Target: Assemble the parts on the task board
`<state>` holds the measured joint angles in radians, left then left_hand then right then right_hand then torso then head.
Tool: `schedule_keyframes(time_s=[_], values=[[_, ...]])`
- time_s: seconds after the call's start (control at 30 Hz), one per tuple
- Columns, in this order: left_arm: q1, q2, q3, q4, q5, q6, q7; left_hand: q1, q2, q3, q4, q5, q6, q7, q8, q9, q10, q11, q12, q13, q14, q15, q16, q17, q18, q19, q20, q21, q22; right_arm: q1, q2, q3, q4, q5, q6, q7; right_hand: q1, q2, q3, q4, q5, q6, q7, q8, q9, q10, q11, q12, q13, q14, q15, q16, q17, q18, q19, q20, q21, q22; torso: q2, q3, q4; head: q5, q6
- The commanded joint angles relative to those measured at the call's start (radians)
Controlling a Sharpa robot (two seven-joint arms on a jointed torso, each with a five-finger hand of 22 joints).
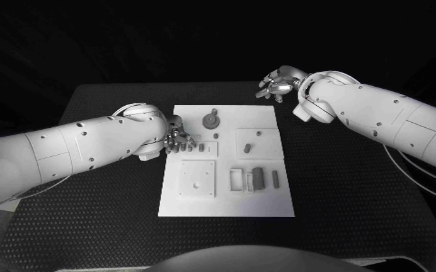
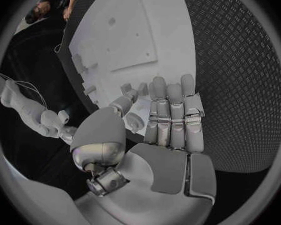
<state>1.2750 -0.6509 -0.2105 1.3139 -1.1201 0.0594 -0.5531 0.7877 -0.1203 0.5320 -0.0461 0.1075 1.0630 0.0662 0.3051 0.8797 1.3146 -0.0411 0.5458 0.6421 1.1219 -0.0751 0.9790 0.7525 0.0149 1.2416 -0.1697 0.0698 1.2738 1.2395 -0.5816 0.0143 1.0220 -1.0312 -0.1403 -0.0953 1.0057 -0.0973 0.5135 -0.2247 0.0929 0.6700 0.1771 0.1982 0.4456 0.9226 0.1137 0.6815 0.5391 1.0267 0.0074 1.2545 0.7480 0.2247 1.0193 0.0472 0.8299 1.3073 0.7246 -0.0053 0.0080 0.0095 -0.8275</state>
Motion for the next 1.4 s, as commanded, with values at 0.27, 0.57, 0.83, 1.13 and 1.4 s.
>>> schedule_keyframes(time_s=[0.27,0.57,0.83,1.13,1.4], values=[[-0.006,-0.027,0.028,0.015,0.034,-0.135,0.055,0.016,-0.024,0.008,0.016,-0.007,-0.013,0.001,0.001,-0.002,-0.017,0.004,0.001,-0.002,-0.016,-0.001,-0.002,-0.004,-0.013,-0.010,-0.003,-0.004,-0.002,-0.002,-0.001,0.000,-0.001,-0.008,0.010,0.005,-0.001,0.006,0.000,0.004,0.002,0.001,0.048,0.006,-0.002,-0.009,-0.001,0.003,-0.001,-0.005,-0.005,0.005,-0.001,0.037,0.001,-0.007,-0.004,0.018,0.000,0.0005,-0.0009,-0.002,0.005],[-0.004,-0.044,0.055,0.027,0.054,-0.283,0.183,0.110,-0.015,0.005,-0.056,0.004,-0.090,0.041,-0.023,-0.013,-0.122,0.047,-0.037,-0.019,-0.122,0.043,-0.040,-0.018,-0.015,-0.120,0.040,-0.008,-0.029,-0.002,-0.002,0.000,-0.001,-0.008,0.010,0.006,0.000,0.006,0.000,0.004,0.002,0.001,0.048,0.006,-0.002,-0.009,-0.001,0.004,-0.001,-0.005,-0.005,0.005,-0.001,0.037,0.001,-0.007,-0.004,0.018,-0.001,0.0014,0.0002,-0.003,0.009],[-0.004,-0.040,0.054,0.022,-0.012,-0.371,0.397,0.270,-0.021,0.062,-0.169,0.010,-0.157,0.077,-0.070,-0.085,-0.277,0.146,-0.224,-0.149,-0.234,0.132,-0.178,-0.108,-0.009,-0.284,0.127,-0.005,-0.138,-0.002,-0.002,0.000,-0.003,-0.008,0.006,0.008,0.000,0.006,0.000,0.004,0.002,0.002,0.048,0.006,-0.002,-0.009,-0.001,0.004,-0.002,-0.005,-0.005,0.005,-0.001,0.037,0.001,-0.007,-0.004,0.018,0.000,-0.0001,-0.0001,-0.003,0.013],[-0.004,-0.016,0.032,0.014,-0.244,-0.474,0.585,0.355,-0.052,0.061,-0.226,0.008,-0.178,0.064,-0.116,-0.176,-0.261,0.154,-0.356,-0.251,-0.165,0.109,-0.184,-0.119,0.002,-0.220,0.113,0.006,-0.187,-0.002,-0.001,0.000,-0.009,-0.008,0.004,0.010,0.000,0.006,0.000,0.004,0.002,0.002,0.048,0.007,-0.002,-0.009,-0.001,0.004,-0.002,-0.004,-0.005,0.005,-0.001,0.037,0.001,-0.007,-0.004,0.018,0.000,-0.0009,0.0007,-0.005,0.024],[-0.004,0.004,-0.015,0.012,-0.411,-0.523,0.638,0.381,-0.073,0.059,-0.238,0.012,-0.139,0.041,-0.105,-0.206,-0.233,0.146,-0.404,-0.281,-0.115,0.095,-0.212,-0.117,-0.004,-0.179,0.095,-0.003,-0.216,-0.002,0.000,0.000,-0.012,-0.008,0.004,0.011,0.000,0.007,0.000,0.004,0.002,0.002,0.048,0.007,-0.002,-0.009,-0.001,0.004,-0.002,-0.004,-0.005,0.006,-0.001,0.037,0.001,-0.007,-0.004,0.018,0.000,-0.0014,0.0012,-0.005,0.027]])
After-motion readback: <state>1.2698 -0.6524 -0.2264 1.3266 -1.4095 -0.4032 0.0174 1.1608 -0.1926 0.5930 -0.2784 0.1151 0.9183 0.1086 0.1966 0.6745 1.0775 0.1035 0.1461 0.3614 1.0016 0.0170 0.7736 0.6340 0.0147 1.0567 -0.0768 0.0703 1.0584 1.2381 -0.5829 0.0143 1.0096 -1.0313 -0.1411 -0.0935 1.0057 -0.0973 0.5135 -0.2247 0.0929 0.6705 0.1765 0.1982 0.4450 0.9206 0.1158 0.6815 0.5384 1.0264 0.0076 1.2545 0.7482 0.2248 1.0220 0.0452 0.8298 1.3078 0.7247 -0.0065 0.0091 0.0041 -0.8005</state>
